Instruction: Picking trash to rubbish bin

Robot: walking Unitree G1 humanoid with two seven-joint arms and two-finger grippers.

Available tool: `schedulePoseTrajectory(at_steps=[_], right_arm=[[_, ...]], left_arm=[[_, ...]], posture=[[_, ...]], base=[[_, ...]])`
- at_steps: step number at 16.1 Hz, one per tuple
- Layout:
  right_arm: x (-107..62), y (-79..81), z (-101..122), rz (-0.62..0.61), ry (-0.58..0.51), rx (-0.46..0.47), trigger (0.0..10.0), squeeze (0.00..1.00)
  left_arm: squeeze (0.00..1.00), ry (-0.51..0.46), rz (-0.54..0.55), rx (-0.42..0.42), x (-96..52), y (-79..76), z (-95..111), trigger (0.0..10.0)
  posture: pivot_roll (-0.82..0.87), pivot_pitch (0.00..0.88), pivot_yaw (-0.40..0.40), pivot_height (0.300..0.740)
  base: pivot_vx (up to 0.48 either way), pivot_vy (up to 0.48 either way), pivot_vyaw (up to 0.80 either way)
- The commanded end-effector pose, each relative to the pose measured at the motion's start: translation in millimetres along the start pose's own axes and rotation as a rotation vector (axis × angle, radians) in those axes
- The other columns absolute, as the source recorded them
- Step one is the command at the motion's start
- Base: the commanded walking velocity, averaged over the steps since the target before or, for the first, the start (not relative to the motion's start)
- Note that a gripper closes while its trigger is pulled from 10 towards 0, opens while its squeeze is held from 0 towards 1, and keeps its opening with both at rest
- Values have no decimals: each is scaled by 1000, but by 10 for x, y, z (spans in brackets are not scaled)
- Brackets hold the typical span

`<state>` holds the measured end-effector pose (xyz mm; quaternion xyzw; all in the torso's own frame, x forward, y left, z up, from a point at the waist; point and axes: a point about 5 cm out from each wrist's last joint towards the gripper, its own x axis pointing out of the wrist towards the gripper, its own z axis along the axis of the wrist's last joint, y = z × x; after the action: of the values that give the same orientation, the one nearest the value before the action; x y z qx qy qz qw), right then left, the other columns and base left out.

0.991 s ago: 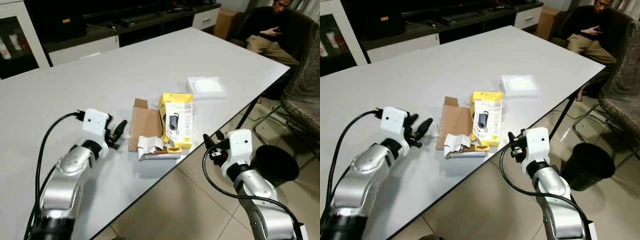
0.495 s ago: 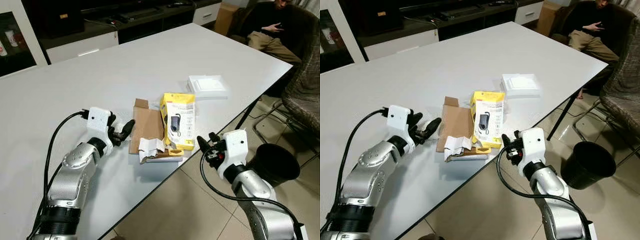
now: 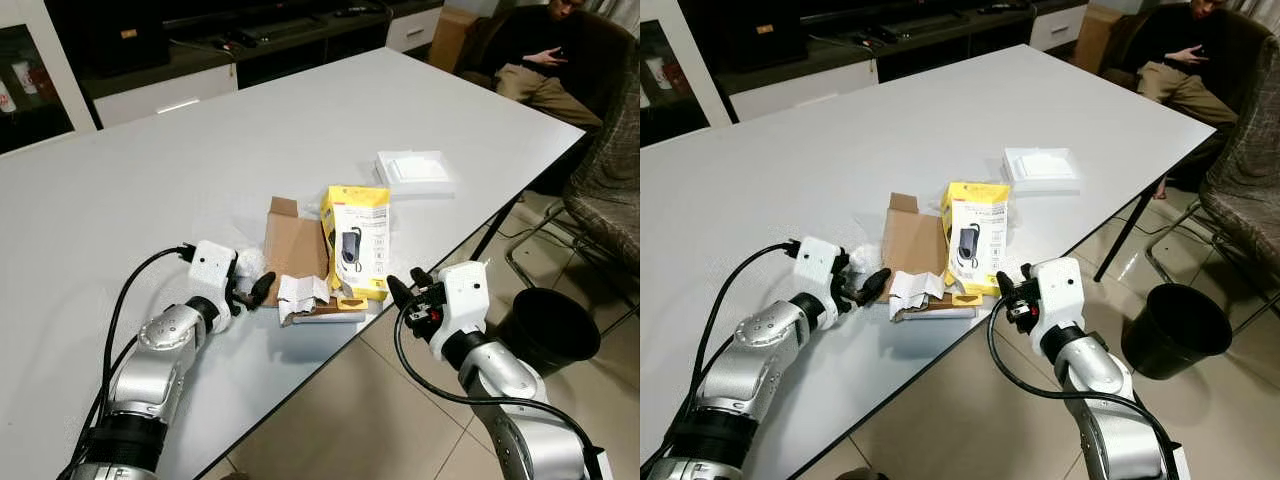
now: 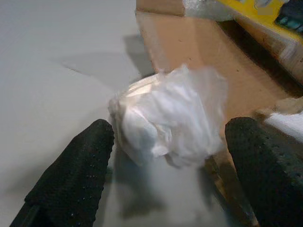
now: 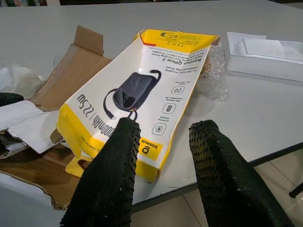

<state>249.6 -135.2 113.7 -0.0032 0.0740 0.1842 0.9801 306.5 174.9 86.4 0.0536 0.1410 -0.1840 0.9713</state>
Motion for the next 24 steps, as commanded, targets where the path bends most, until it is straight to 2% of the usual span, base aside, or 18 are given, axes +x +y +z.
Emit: schedulePoseTrajectory(at_steps=[1, 3, 5, 6, 8, 9, 11, 12, 13, 24], right_arm=[[-31, 3, 28, 9, -11, 10, 10000, 0], [-39, 50, 57, 64, -30, 23, 10000, 0], [-104, 218, 79, 262, -25, 32, 10000, 0], [-128, 266, 75, 319, -17, 32, 10000, 0], [-154, 313, 69, 370, -9, 34, 10000, 0], [-158, 327, 63, 381, -6, 27, 10000, 0], [-161, 334, 64, 389, -6, 26, 10000, 0], [-161, 334, 66, 391, -6, 26, 10000, 0], [-161, 332, 69, 390, -8, 24, 10000, 0], [-148, 337, 62, 395, -5, 11, 10000, 0]], left_arm=[[0, 11, 31, 28, 27, 41, -3, 10000], [0, 8, 57, 30, 37, 89, -8, 10000], [0, -11, 72, 34, 50, 129, 13, 10000], [0, -24, 75, 34, 58, 136, 30, 10000], [0, -46, 73, 35, 74, 134, 52, 10000], [0, -55, 68, 38, 82, 127, 60, 9608], [0, -56, 65, 37, 95, 121, 52, 1922], [0, -56, 64, 37, 98, 120, 50, 706], [0, -59, 59, 32, 105, 113, 50, 0], [0, -60, 34, 20, 110, 108, 33, 0]], posture=[[31, 33, -49, 740], [31, 34, -50, 740], [32, 34, -51, 740], [33, 35, -52, 740], [32, 34, -52, 740], [32, 33, -52, 740], [30, 33, -49, 740], [30, 32, -48, 740], [29, 31, -46, 740], [32, 30, -47, 740]], base=[[0, 0, 0], [0, 0, 0], [0, 0, 0], [0, 0, 0], [0, 0, 0], [0, 0, 0], [0, 0, 0], [0, 0, 0], [0, 0, 0], [0, 0, 0]])
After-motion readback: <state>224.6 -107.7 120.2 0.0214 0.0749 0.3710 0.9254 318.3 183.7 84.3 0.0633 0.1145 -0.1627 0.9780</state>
